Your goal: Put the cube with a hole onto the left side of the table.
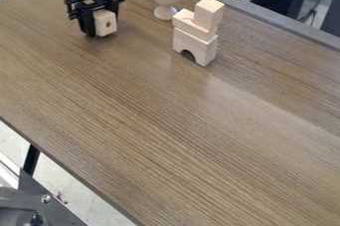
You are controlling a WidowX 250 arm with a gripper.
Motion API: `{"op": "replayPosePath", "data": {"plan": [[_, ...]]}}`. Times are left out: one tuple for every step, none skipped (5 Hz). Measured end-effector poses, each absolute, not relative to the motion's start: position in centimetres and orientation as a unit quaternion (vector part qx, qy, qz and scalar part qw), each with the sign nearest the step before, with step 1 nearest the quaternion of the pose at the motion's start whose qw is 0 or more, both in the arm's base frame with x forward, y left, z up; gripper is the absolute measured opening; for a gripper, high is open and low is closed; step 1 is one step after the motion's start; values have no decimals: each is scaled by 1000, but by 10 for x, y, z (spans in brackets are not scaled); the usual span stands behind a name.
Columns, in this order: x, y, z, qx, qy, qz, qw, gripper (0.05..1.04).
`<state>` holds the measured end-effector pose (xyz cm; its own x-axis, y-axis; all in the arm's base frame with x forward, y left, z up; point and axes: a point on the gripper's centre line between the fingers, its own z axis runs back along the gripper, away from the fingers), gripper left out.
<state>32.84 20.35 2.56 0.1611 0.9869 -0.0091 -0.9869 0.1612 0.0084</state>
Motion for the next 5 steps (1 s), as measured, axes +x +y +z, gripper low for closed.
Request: {"op": "replayPosePath", "data": {"plan": [[327,207,24,10,-3,680,734,947],[326,209,23,17,-12,707,707,999],[329,206,26,20,-11,722,692,998],[331,209,44,44,-18,747,663,998],[337,209,99,64,-52,777,623,998]]}}
